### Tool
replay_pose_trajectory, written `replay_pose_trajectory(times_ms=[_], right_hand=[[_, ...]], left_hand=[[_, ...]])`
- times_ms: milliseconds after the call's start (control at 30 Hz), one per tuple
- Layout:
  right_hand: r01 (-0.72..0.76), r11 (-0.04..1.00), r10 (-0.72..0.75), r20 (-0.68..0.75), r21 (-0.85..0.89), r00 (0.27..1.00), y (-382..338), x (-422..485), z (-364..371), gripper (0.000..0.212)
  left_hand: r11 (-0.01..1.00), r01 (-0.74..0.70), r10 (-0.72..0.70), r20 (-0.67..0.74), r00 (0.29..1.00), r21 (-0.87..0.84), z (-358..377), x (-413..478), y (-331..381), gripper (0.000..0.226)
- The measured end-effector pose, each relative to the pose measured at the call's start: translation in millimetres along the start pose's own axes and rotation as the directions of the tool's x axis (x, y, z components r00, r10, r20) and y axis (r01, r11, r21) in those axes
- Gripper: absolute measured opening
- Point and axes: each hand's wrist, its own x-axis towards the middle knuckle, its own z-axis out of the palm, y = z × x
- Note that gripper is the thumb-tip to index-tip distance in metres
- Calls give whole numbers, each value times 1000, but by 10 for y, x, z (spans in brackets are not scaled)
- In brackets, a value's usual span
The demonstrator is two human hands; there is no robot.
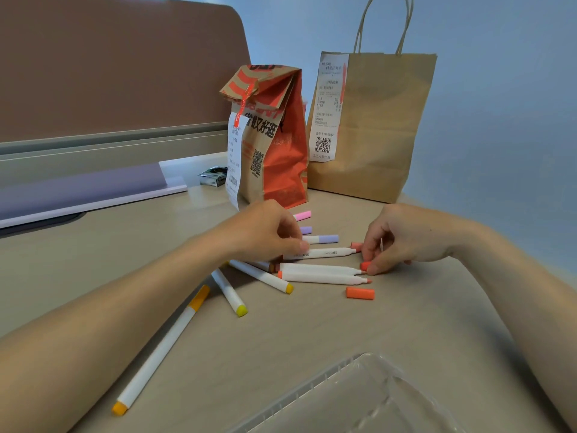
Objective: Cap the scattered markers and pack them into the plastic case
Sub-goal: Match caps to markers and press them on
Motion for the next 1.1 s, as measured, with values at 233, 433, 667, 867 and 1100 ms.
replay_pose_trajectory(times_ms=[233,433,667,867,1100], right_hand=[[118,942,-39,-248,313,968,87,-53,-78,10],[171,836,65,-404,521,912,159,16,-35,16],[231,746,91,-440,624,894,191,33,-9,11],[242,751,87,-456,614,886,167,49,7,16],[308,727,132,-565,614,815,163,83,27,14]], left_hand=[[989,-47,45,17,999,139,12,16,-50,17],[996,-40,49,-116,992,75,-54,28,-102,14],[995,-69,49,-257,965,-66,-132,13,-112,11],[991,-99,66,-296,953,-96,-150,1,-85,7],[990,-91,55,-306,951,-107,-146,2,-107,8]])
